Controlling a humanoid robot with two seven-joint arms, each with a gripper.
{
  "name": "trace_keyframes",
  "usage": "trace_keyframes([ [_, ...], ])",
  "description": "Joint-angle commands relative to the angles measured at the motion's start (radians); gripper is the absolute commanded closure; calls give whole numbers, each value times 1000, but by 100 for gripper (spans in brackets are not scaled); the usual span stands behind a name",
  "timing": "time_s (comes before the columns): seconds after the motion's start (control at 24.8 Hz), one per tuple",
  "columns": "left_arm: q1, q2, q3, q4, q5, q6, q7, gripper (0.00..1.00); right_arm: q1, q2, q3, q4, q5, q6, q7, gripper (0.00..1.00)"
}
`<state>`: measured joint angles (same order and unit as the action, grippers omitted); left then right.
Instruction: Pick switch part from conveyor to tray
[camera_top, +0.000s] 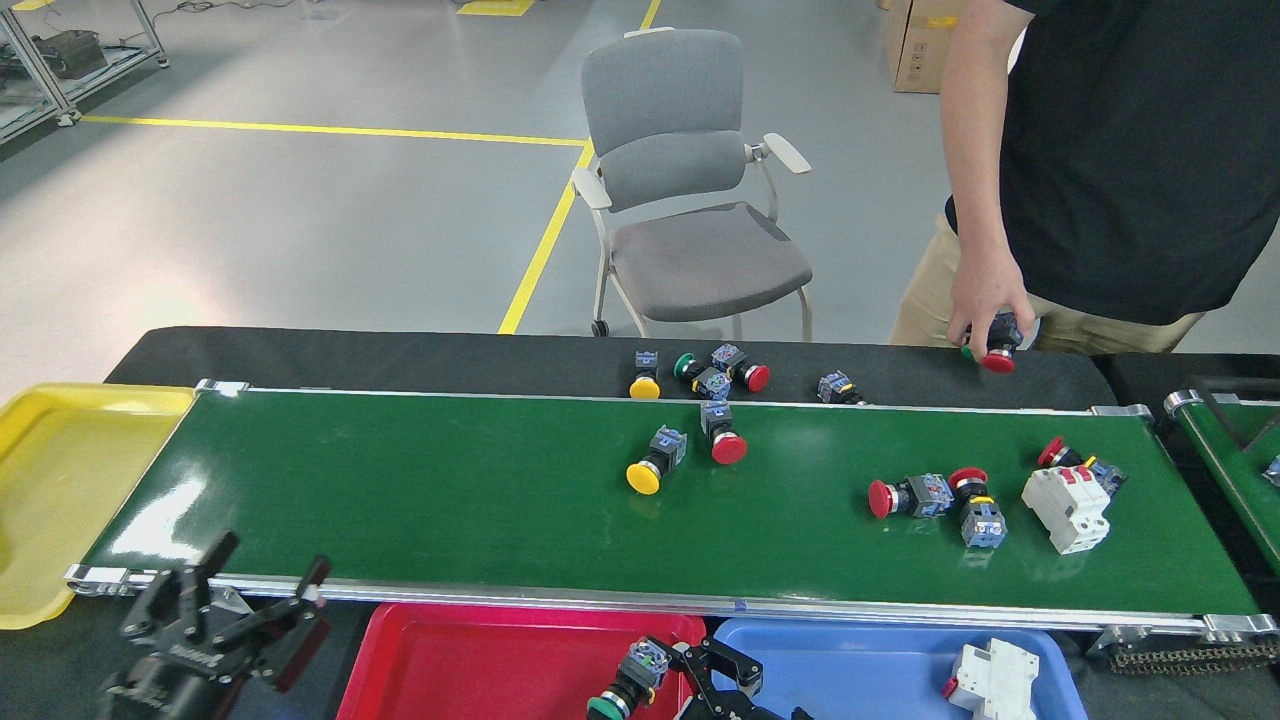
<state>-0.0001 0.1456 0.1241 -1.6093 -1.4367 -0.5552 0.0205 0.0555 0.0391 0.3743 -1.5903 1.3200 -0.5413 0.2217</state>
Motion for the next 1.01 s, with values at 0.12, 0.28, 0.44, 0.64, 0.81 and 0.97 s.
trace_keyframes([
  [0.12,-124,-66,-150,88,-143,118,-10,0,-31,34,-110,-53,-5,95,-4,2],
  [0.28,-189,-100,-209,157,-182,123,-14,0,-63,73,-175,-68,-2,396,-16,2],
  [0.44,-241,-112,-228,256,-182,126,-24,0,-62,13,-176,-71,8,661,-189,2],
  [0.64,-288,-126,-225,345,-182,133,-24,0,53,-59,-176,-115,7,716,-285,1],
  [0.81,-337,-129,-225,422,-180,159,-24,0,207,-107,-172,-177,7,712,-335,1],
  [0.97,-377,-135,-225,496,-180,162,-24,0,205,-110,-169,-172,10,713,-329,1],
])
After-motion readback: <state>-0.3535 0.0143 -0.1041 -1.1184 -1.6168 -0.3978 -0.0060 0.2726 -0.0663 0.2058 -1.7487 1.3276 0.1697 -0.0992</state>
